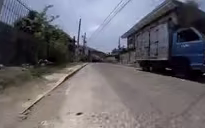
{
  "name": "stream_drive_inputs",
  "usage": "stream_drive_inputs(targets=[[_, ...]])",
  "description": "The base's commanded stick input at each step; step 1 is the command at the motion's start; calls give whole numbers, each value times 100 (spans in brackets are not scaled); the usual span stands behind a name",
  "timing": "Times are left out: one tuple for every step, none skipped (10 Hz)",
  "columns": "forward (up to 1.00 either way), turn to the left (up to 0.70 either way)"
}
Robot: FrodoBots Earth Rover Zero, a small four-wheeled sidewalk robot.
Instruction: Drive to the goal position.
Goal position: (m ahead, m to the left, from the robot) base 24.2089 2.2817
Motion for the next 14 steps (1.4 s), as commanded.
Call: stream_drive_inputs(targets=[[100,19],[100,0],[100,0],[100,0],[100,0],[100,0],[100,0],[100,0],[100,0],[100,0],[100,0],[100,0],[100,0],[100,0]])
